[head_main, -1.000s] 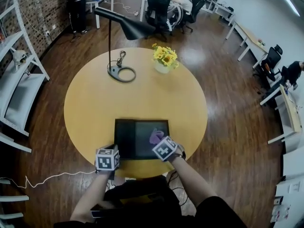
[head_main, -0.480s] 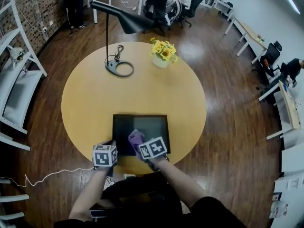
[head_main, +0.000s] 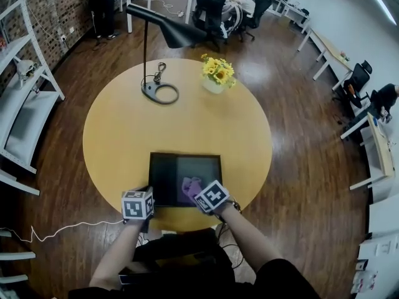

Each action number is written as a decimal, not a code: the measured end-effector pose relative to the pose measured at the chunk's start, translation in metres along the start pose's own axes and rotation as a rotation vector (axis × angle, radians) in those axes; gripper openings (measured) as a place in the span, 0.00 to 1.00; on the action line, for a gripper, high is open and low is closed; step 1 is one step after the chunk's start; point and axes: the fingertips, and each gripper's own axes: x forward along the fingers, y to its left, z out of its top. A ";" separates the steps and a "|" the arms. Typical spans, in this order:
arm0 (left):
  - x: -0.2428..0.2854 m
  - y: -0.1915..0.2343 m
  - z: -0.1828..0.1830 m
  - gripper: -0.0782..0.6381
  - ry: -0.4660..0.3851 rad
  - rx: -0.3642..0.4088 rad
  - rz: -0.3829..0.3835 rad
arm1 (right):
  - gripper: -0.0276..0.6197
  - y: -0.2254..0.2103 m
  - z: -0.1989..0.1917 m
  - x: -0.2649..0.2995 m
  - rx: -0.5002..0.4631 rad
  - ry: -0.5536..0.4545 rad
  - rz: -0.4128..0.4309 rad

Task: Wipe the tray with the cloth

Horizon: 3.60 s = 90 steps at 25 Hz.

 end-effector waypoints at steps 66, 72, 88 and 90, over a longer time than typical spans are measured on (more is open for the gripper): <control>-0.153 -0.045 0.131 0.11 -0.756 -0.256 0.083 | 0.23 -0.225 0.019 -0.258 0.276 -1.074 -0.073; -0.168 -0.042 0.129 0.11 -0.806 -0.254 0.101 | 0.05 -0.191 -0.009 -0.251 0.388 -1.188 0.025; -0.217 -0.025 0.145 0.11 -0.954 -0.098 0.211 | 0.05 -0.218 0.018 -0.312 0.235 -1.279 -0.270; -0.220 -0.019 0.140 0.11 -0.940 -0.113 0.227 | 0.05 -0.214 0.021 -0.313 0.239 -1.288 -0.264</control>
